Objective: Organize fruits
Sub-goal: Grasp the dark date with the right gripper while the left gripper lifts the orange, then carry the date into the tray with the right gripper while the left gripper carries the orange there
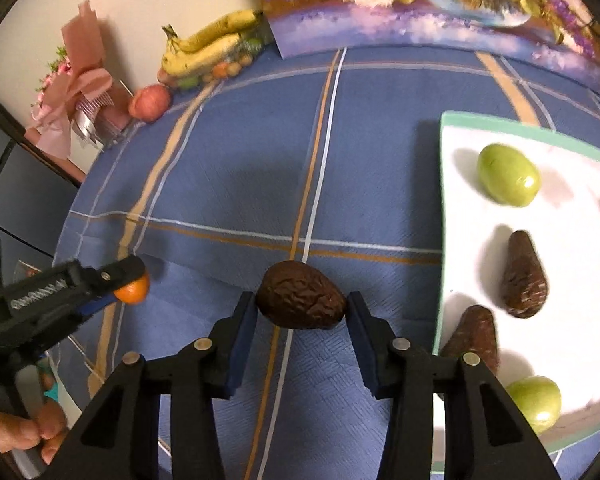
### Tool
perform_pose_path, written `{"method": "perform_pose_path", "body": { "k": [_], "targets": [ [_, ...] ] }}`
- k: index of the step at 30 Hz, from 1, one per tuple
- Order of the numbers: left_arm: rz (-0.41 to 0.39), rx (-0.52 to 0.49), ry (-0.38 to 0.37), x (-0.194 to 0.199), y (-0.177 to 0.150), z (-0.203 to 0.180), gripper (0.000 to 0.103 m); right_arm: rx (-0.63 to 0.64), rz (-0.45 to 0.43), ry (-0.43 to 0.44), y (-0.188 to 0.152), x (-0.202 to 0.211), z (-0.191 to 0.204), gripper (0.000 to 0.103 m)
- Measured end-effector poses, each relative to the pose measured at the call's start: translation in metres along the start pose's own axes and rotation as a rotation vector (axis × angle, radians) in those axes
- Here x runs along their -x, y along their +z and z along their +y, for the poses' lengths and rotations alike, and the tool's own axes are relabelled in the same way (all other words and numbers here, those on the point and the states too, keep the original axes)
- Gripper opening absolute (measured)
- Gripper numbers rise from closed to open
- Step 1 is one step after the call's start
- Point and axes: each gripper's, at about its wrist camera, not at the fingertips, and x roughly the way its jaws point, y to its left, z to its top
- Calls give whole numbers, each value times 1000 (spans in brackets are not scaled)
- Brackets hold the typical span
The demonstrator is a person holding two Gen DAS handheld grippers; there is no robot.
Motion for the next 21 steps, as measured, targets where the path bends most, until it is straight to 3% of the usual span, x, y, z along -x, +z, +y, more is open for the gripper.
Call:
{"method": "perform_pose_path", "body": {
  "k": [10,17,21],
  "targets": [
    [-14,-90,-25,10,-16,-26,37,-54,-84,-57,-4,45,-19,47],
    [-11,-179,-63,17,-29,-57,37,-160,-142,-71,-3,74,-59,47],
    [-2,-236,-88,19,-40,-79,37,-219,-172,-125,-2,90,-87,47]
  ]
}}
